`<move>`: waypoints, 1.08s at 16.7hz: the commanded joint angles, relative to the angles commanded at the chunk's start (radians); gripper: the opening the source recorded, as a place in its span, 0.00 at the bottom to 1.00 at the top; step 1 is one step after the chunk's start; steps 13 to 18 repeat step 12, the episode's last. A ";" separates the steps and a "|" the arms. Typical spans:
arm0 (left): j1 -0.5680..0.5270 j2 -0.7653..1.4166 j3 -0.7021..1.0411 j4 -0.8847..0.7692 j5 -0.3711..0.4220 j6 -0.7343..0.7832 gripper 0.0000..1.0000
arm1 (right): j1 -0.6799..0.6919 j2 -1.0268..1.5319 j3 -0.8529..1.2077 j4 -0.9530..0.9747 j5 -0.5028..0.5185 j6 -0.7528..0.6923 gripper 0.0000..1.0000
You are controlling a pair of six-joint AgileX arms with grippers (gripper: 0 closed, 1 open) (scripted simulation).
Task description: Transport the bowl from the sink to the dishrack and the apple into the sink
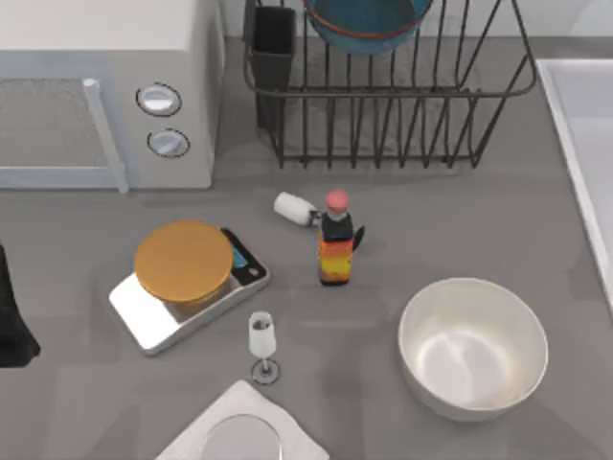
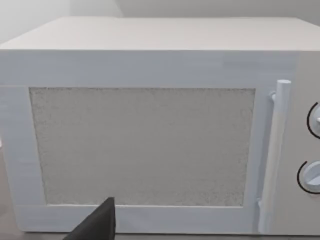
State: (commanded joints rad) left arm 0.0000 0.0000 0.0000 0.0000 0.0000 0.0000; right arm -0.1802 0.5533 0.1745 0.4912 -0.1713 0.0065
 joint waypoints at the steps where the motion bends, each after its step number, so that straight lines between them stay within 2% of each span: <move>1: 0.000 0.000 0.000 0.000 0.000 0.000 1.00 | 0.022 -0.102 -0.021 -0.086 0.020 -0.001 1.00; 5: 0.000 0.000 0.000 0.000 0.000 0.000 1.00 | 0.113 -0.407 -0.110 -0.357 0.110 -0.003 1.00; 8: 0.000 0.000 0.000 0.000 0.000 0.000 1.00 | 0.166 -0.525 -0.160 -0.465 0.157 -0.006 1.00; 18: 0.000 0.000 0.000 0.000 0.000 0.000 1.00 | 0.180 -0.553 -0.175 -0.491 0.171 -0.007 1.00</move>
